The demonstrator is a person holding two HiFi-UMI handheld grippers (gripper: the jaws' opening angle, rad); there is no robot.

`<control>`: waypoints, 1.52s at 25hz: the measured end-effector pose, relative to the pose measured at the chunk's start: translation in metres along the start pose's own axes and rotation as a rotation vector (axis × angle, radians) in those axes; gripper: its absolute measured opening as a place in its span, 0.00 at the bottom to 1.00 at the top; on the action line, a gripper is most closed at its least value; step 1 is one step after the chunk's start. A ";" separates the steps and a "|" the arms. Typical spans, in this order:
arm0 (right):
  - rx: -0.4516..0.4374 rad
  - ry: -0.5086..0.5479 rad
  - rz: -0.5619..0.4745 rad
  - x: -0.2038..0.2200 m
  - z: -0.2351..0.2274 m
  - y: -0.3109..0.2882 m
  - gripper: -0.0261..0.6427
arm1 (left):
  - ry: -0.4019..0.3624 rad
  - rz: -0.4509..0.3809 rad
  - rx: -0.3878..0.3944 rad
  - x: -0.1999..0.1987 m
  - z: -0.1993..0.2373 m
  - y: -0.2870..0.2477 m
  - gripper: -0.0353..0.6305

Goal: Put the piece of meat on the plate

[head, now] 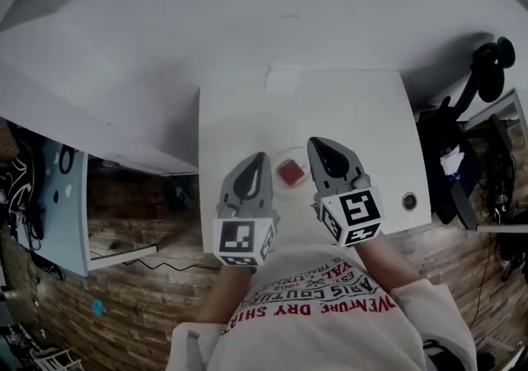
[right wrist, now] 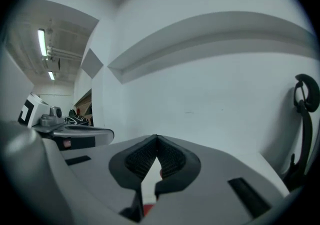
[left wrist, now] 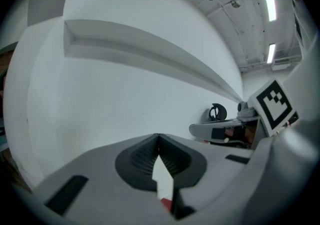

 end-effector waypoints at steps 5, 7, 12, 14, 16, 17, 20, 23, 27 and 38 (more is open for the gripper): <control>0.029 0.026 -0.109 -0.015 -0.006 0.018 0.06 | -0.035 -0.054 -0.008 -0.017 -0.001 0.004 0.06; 0.035 0.020 -0.112 -0.015 -0.009 0.021 0.06 | -0.034 -0.064 -0.023 -0.020 0.001 0.007 0.06; 0.029 0.020 -0.107 -0.014 -0.011 0.021 0.06 | -0.031 -0.075 -0.044 -0.021 0.004 0.008 0.06; 0.025 0.028 -0.106 -0.014 -0.010 0.020 0.06 | -0.029 -0.076 -0.047 -0.021 0.005 0.008 0.06; 0.020 0.038 -0.101 -0.014 -0.007 0.020 0.06 | -0.027 -0.079 -0.049 -0.022 0.005 0.008 0.06; 0.017 0.041 -0.098 -0.014 -0.006 0.020 0.06 | -0.026 -0.080 -0.050 -0.023 0.005 0.008 0.06; 0.011 0.039 -0.085 -0.012 -0.005 0.018 0.06 | -0.019 -0.080 -0.051 -0.022 0.006 0.006 0.06; 0.010 0.035 -0.077 -0.010 -0.004 0.018 0.06 | -0.015 -0.076 -0.049 -0.021 0.004 0.005 0.06; 0.014 0.036 -0.070 -0.008 -0.004 0.020 0.06 | -0.017 -0.076 -0.044 -0.020 0.001 0.006 0.06; 0.010 0.018 -0.048 -0.002 -0.002 0.019 0.06 | -0.022 -0.060 -0.032 -0.017 -0.003 0.005 0.06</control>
Point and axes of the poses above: the fingertips, and each gripper's own axes: y backward along the fingers, z to its left, x out of its underside, the point moved 9 cm from there along y, backward along the fingers, and after that the axes turned 6 degrees about -y, right-handed, at the moved point
